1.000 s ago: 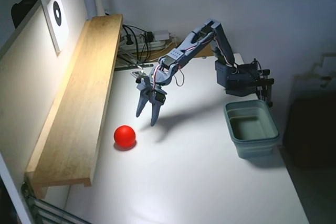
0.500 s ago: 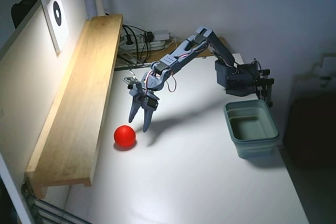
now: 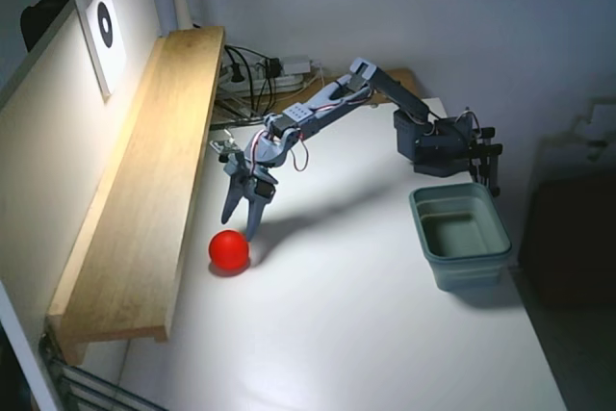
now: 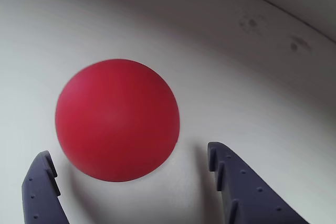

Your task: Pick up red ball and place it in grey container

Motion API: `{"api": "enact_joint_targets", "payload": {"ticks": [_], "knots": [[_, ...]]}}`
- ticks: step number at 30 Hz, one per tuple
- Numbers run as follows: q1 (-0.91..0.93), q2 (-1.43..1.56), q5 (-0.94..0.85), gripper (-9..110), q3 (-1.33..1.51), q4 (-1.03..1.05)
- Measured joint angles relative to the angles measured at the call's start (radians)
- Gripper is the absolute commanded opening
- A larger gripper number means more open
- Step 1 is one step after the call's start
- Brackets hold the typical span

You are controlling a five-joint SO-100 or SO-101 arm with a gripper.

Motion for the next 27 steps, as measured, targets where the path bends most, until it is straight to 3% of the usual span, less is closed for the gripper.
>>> {"api": "enact_joint_targets", "payload": {"ticks": [8,27], "knots": [[0.003,-0.167,0.0,38,-0.282,0.123],[-0.003,-0.169,0.0,38,-0.29,0.133]]}}
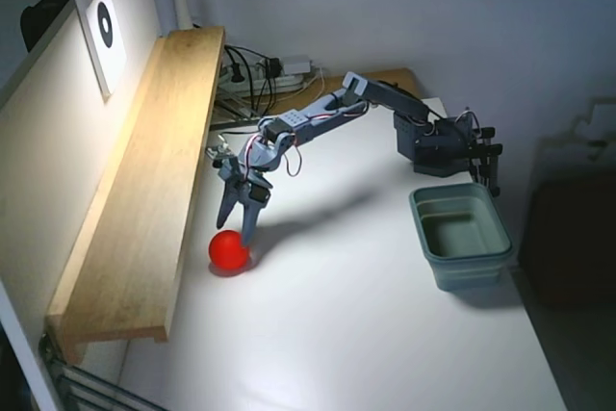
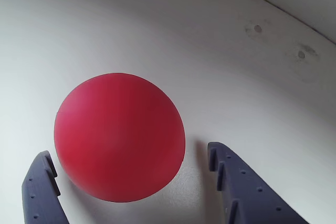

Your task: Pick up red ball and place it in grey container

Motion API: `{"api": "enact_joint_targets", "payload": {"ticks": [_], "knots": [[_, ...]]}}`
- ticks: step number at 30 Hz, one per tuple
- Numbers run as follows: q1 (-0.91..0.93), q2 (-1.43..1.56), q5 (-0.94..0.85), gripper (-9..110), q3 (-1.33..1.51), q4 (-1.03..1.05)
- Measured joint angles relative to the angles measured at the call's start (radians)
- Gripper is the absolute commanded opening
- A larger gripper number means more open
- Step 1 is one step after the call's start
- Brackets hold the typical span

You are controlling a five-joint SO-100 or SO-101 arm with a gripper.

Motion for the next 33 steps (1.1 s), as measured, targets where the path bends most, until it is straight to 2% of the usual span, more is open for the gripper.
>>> {"api": "enact_joint_targets", "payload": {"ticks": [22,33], "knots": [[0.0,0.0,0.0,38,0.0,0.0],[0.0,0.0,0.0,38,0.063,-0.075]]}}
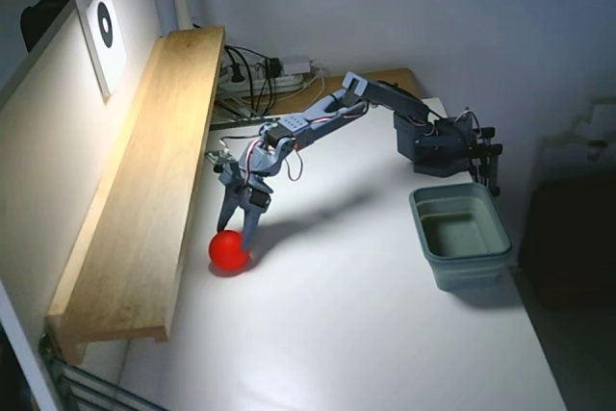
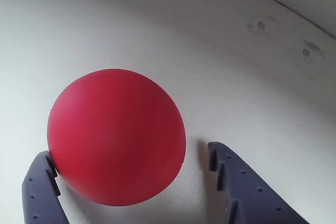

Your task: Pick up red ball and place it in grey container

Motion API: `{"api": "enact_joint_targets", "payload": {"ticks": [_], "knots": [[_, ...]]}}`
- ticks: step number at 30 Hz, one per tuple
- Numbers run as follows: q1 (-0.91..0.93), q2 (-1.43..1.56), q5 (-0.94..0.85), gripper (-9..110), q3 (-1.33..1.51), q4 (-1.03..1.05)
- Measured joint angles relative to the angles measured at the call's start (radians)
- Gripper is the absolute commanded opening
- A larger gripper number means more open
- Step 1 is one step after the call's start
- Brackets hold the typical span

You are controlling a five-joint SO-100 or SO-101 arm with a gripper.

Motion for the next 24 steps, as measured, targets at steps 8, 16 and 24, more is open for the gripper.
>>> {"api": "enact_joint_targets", "payload": {"ticks": [8,16,24], "knots": [[-0.002,0.0,0.0,38,0.064,-0.071],[-0.002,0.0,0.0,38,0.106,-0.114],[-0.002,0.0,0.0,38,0.112,-0.117]]}}
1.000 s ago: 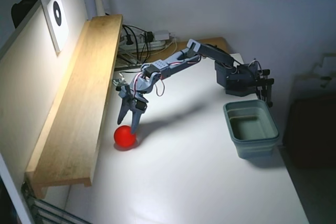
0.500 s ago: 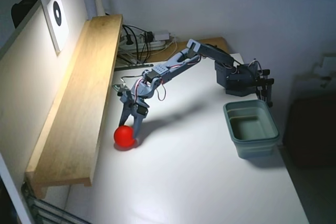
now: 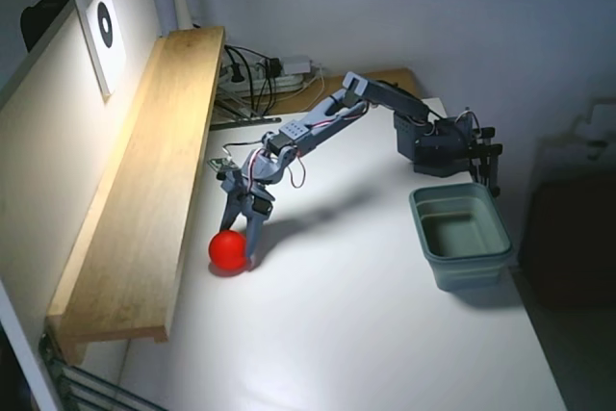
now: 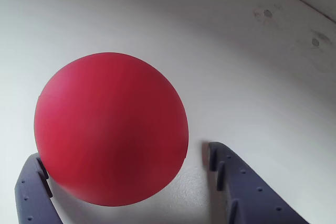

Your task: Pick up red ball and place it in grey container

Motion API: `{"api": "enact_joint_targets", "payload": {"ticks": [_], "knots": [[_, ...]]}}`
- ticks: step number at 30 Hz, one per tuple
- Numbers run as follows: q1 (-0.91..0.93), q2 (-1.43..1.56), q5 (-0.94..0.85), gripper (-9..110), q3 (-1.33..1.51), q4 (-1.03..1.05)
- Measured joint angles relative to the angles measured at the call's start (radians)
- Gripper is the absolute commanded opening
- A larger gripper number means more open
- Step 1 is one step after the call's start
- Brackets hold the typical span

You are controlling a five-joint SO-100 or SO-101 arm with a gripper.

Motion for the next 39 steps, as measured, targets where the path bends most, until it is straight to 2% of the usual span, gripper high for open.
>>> {"api": "enact_joint_targets", "payload": {"ticks": [20,28,39], "knots": [[-0.017,0.0,0.0,38,0.012,-0.018],[-0.02,0.0,0.0,38,0.012,-0.112],[-0.02,0.0,0.0,38,0.012,-0.12]]}}
